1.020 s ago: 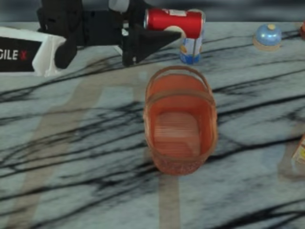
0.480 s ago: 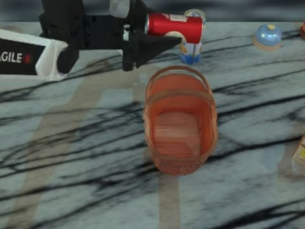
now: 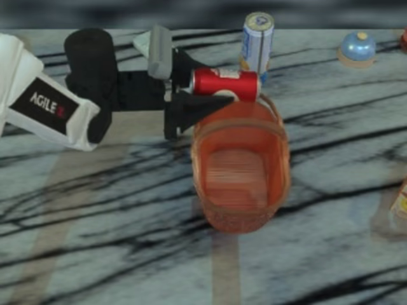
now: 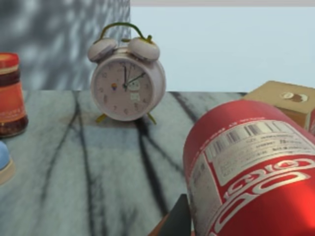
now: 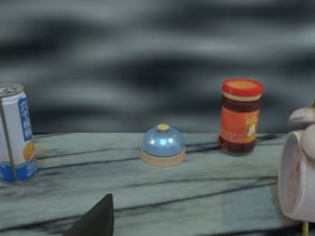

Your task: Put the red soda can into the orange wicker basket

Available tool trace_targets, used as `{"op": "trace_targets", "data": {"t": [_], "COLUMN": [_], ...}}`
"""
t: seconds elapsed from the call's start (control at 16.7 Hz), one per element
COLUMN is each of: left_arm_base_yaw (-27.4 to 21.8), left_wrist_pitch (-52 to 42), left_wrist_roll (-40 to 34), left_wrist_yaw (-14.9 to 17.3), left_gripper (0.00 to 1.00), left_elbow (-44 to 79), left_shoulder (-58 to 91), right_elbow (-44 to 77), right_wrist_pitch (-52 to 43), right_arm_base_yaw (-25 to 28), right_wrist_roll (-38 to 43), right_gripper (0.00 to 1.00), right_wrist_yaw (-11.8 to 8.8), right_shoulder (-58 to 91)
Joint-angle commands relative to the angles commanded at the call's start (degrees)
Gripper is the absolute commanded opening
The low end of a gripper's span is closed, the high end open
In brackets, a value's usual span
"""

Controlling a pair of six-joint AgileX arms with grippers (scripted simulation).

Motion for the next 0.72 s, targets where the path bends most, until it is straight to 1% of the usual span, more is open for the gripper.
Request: {"op": "trace_targets", "data": {"t": [0.24,0.72], "left_arm_base_yaw": [0.01,0.01], "left_wrist_pitch": [0.16,0.16], "left_wrist_roll": [0.00,0.00], "left_wrist_yaw": [-0.01,-0.01], "left_gripper": [0.00,0.60], "left_elbow": [-0.07,-0.07], "left_shoulder": [0.12,0.12], "right_elbow": [0.00,0.00], "right_wrist_pitch": [0.00,0.00], "right_arm_base_yaw": [0.00,0.00], "right_wrist_roll": [0.00,0.00], "right_gripper": [1.00,1.00], "right_wrist_yaw": [0.00,0.00], "right_shoulder": [0.00,0.00]}}
